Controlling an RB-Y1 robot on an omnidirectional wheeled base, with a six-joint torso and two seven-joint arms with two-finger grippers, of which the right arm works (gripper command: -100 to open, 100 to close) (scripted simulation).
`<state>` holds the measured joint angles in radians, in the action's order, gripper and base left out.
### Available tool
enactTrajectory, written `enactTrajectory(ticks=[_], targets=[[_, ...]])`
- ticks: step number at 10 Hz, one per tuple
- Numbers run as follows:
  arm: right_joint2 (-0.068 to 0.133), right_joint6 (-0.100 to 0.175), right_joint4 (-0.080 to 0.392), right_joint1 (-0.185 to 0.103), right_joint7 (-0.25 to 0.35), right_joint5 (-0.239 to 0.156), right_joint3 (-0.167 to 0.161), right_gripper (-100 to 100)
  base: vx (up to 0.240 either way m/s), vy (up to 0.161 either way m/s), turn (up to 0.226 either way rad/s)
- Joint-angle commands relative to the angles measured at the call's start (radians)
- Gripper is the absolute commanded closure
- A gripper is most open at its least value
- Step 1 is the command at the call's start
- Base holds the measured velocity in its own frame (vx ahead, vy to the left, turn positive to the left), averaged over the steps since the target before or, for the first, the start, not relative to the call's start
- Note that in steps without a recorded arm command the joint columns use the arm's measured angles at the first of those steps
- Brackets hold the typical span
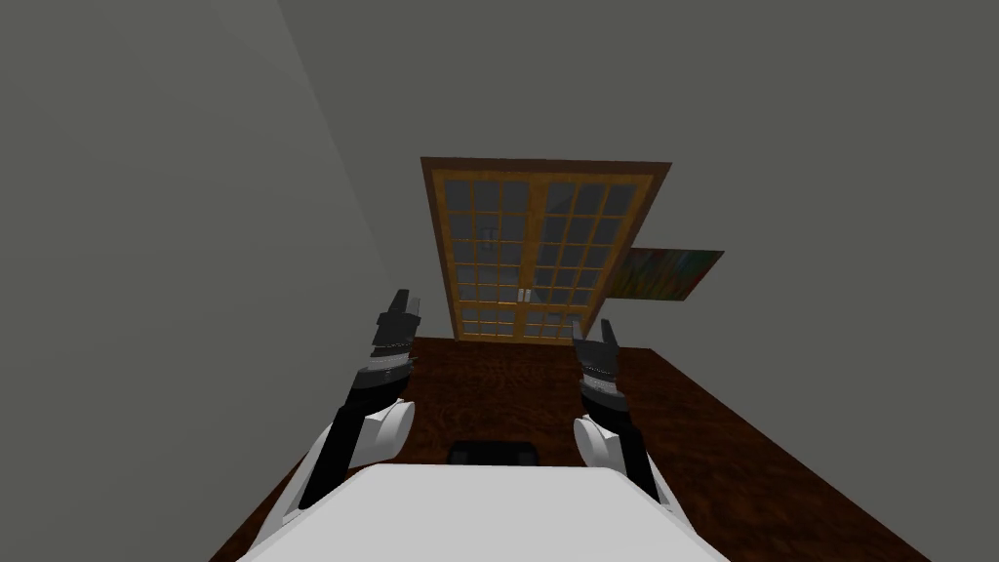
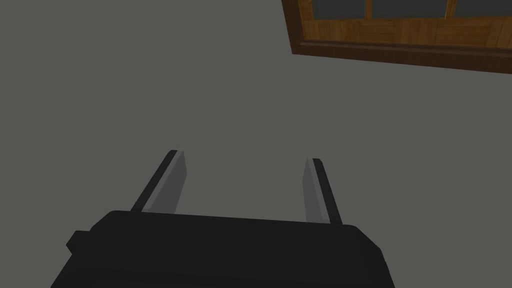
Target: Pull the door open
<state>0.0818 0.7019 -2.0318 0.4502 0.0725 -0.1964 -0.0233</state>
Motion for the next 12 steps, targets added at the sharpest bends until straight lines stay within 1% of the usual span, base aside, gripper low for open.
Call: enactTrajectory(ticks=[1,12], targets=[[0.008,0.004,0.025,-0.005,0.033,-0.02,-0.007,-100,0.087,-0.024,0.064],[0.056,0.053,0.232,-0.041,0.26,-0.161,-0.072,-100,0.097,-0.025,0.061]])
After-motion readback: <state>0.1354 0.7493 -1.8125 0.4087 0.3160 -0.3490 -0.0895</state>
